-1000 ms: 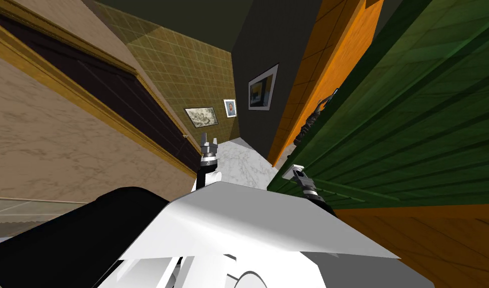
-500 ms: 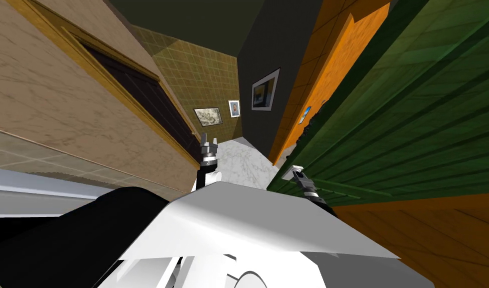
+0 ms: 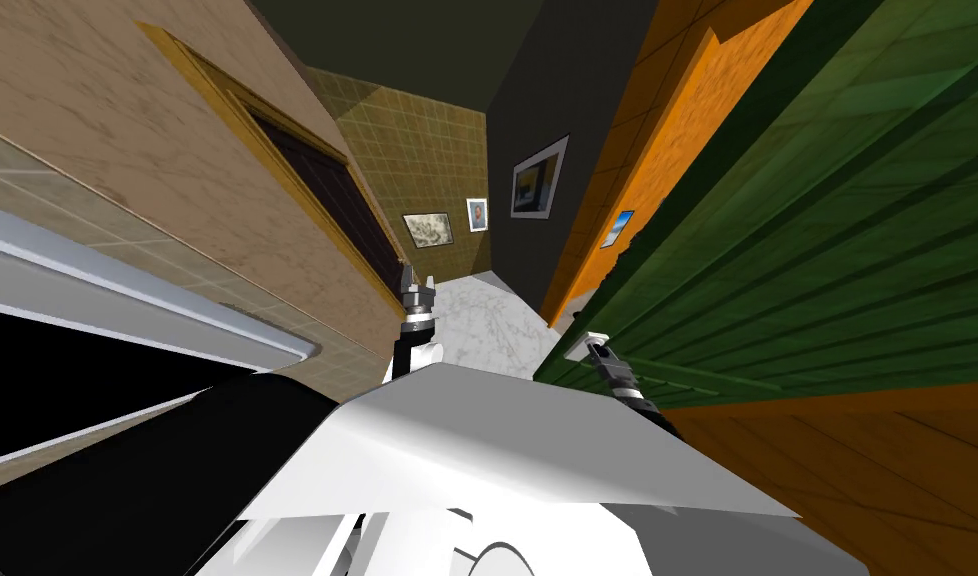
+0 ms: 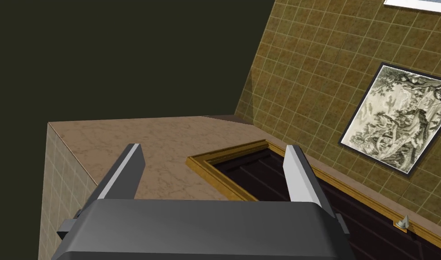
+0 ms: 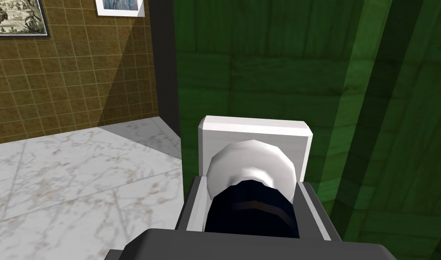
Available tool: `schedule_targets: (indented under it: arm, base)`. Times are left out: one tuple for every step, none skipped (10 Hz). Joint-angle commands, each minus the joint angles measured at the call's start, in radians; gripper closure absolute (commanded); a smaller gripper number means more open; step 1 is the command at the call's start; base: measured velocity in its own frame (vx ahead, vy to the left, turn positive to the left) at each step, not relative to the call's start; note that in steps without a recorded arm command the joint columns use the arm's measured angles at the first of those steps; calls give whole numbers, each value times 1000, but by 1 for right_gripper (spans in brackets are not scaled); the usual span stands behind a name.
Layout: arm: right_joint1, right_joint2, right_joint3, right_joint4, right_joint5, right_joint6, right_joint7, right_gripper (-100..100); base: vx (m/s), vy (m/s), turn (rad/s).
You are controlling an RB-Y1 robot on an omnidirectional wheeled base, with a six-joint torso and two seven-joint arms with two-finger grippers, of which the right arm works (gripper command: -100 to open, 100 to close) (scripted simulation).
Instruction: Pull the door open
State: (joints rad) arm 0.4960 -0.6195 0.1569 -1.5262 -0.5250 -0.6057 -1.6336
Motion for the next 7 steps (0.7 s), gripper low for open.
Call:
schedule_targets:
  arm:
    - [11,-15,14,4,6,-15,-17,100]
    - [15,-25,19,7,9,-26,-27,100]
    - [19,-34,24,9,11,-35,-36,100]
    - [22,-42,29,11,14,-44,-43,100]
    - [26,-50,33,13,16,-52,-51,100]
    - [18,-45,28,12,15,-47,-45,100]
    - [22,-58,37,20,20,-63,-59,100]
  base:
    - [-221,-67,145]
    - [-186,-65,129]
    - [-197,-64,130]
    - [-203,-73,104]
    - [-198,-42,112]
    - [-87,-12,26]
    - [-128,-34,128]
